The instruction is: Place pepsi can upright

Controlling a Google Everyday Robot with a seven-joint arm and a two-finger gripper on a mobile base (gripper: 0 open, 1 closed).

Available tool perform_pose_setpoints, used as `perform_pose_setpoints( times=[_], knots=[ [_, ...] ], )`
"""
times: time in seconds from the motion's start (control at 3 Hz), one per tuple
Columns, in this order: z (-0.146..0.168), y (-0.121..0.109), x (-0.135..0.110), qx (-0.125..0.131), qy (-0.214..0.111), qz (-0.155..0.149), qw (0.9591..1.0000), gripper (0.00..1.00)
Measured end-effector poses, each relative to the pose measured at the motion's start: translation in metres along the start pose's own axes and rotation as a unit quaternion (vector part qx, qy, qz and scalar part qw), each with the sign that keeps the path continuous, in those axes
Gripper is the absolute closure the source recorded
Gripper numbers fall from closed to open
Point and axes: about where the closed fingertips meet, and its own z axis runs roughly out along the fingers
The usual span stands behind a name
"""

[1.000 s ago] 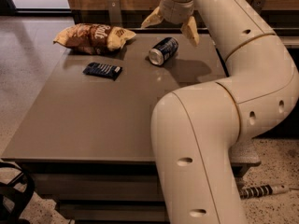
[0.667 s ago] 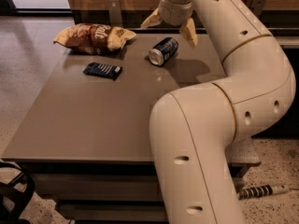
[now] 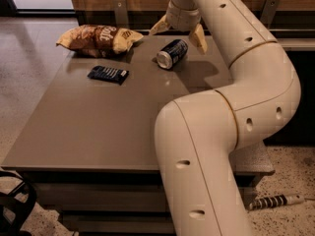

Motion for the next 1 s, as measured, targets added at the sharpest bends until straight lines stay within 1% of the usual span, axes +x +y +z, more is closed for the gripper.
perform_pose_setpoints(
  times=[0.33,0.67,1.0],
  knots=[
    [0.008,-0.003,-0.001,0.006,0.005,0.0,1.0,0.0],
    [0.028,-0.01,-0.003,0.022,0.016,0.002,0.9996,0.0],
    [0.03,-0.008,-0.004,0.02,0.012,0.004,0.9997,0.0]
  ],
)
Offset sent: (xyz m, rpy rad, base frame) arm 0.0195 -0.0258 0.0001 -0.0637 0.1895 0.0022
